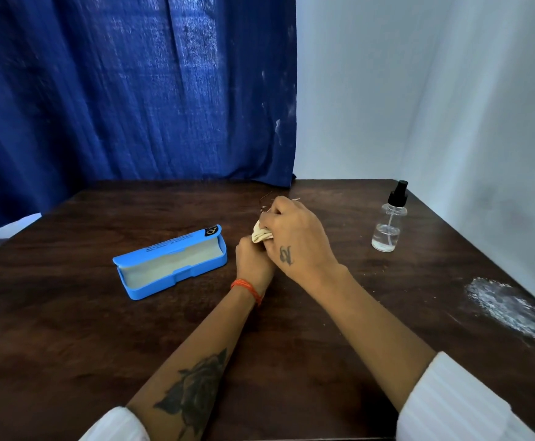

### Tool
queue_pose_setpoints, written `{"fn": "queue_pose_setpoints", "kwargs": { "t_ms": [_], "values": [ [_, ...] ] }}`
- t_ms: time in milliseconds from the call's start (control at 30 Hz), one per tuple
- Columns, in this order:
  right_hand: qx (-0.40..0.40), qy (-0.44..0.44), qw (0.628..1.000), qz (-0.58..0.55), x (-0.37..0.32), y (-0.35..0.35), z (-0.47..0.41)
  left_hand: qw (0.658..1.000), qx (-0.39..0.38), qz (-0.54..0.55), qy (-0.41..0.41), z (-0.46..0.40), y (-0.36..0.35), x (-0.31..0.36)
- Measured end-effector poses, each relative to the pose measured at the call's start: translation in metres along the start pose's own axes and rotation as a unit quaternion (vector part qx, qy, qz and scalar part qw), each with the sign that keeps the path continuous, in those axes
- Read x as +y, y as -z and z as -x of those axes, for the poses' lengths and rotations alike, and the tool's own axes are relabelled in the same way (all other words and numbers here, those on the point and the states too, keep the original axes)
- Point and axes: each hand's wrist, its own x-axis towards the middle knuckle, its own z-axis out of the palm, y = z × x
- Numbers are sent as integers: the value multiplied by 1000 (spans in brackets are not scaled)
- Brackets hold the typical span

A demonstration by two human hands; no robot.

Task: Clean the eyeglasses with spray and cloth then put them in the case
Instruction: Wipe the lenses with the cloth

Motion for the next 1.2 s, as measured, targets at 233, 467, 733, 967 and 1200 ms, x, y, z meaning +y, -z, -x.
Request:
{"fn": "queue_pose_setpoints", "kwargs": {
  "t_ms": [233,467,733,967,1200],
  "values": [
    [3,-65,987,-145,31,9,18,983,-83,159,-45,9,2,7],
    [124,-286,906,-288,100,19,45,959,-168,222,-54,0,12,6],
    [-24,-50,979,-196,74,-10,65,948,-206,238,-36,0,20,4],
    [-126,-56,944,-300,81,-5,72,948,-198,249,-15,-3,24,4],
    [-123,-4,986,-109,88,-16,70,966,-158,206,5,-3,17,2]
  ]
}}
